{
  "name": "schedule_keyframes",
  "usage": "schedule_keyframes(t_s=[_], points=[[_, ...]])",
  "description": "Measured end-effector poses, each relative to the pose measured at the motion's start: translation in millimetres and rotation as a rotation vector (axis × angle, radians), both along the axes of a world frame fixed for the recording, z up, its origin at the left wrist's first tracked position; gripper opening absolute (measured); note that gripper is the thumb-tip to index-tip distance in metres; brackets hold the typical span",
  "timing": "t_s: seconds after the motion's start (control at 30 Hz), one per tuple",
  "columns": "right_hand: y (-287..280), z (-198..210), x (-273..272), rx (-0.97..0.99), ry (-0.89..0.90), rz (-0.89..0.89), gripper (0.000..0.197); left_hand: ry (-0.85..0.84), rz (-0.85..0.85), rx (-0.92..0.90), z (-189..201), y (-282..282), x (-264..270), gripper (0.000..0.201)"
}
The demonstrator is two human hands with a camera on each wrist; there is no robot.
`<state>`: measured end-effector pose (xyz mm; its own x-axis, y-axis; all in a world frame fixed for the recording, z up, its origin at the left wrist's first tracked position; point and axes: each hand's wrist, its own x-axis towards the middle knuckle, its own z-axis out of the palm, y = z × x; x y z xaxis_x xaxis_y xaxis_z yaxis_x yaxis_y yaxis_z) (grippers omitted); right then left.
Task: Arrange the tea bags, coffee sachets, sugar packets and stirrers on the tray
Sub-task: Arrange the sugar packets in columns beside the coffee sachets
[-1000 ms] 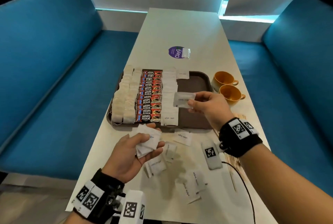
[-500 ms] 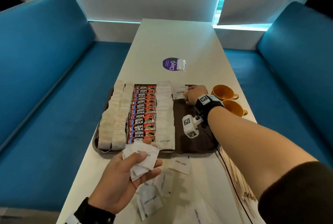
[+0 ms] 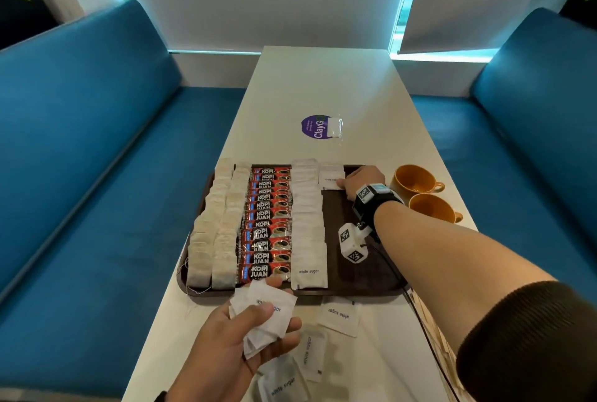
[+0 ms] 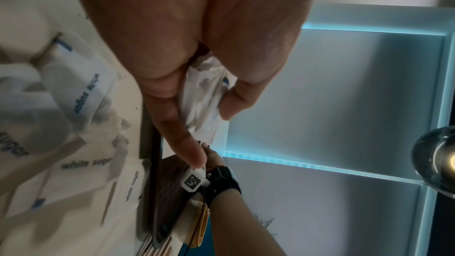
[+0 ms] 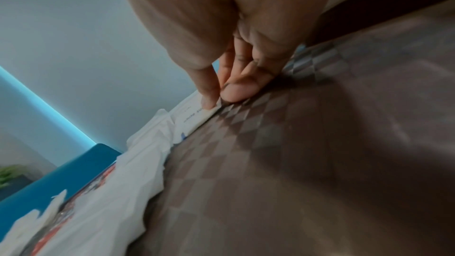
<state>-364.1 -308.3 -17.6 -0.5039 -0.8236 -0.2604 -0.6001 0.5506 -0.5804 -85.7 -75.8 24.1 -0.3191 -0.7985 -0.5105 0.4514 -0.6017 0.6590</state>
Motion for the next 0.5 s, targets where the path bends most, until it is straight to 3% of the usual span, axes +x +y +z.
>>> schedule_keyframes(t_s=[0.17, 0.3, 0.4, 0.5], points=[[1, -3, -2, -0.047, -0.029, -0.049, 0.038, 0.013, 0.009, -0.008, 0, -1, 0, 0.039], [9, 3, -3, -0.126, -0.311, -0.061, 0.024, 0.074, 0.045, 0.001, 2, 2, 3, 0.043], [42, 28, 17, -0.242, -0.412, -0.102, 0.012, 0.125, 0.048, -0.002, 2, 7, 4, 0.049], [92, 49, 41, -0.316, -0.449, 0.025, 0.009, 0.149, 0.032, -0.029, 3, 13, 4, 0.048]])
